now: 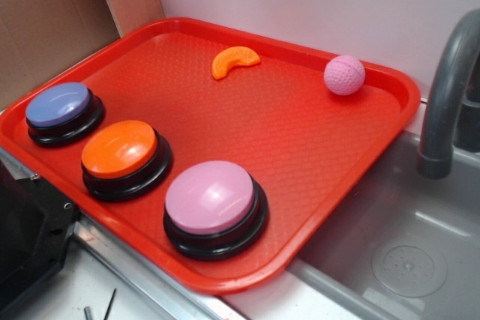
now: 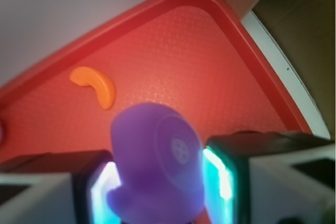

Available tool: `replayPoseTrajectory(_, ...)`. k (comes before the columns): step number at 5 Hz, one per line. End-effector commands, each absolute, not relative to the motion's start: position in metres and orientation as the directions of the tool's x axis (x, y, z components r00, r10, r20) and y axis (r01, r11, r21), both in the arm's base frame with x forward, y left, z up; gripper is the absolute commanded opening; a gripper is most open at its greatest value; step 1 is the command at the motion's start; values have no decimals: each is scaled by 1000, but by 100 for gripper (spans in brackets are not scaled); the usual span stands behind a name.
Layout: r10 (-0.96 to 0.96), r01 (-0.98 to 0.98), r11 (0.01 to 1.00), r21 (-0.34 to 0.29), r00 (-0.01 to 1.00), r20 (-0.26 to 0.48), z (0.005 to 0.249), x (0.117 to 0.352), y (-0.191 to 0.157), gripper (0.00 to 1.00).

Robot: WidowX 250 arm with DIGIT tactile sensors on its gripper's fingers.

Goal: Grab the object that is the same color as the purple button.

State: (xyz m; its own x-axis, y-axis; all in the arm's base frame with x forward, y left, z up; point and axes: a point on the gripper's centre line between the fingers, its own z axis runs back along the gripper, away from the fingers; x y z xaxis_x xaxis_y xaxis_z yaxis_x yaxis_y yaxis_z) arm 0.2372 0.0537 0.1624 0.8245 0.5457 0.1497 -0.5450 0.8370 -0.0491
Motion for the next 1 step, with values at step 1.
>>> replayPoseTrajectory(1, 616, -618, 782, -77, 747, 250, 200, 234, 67, 0)
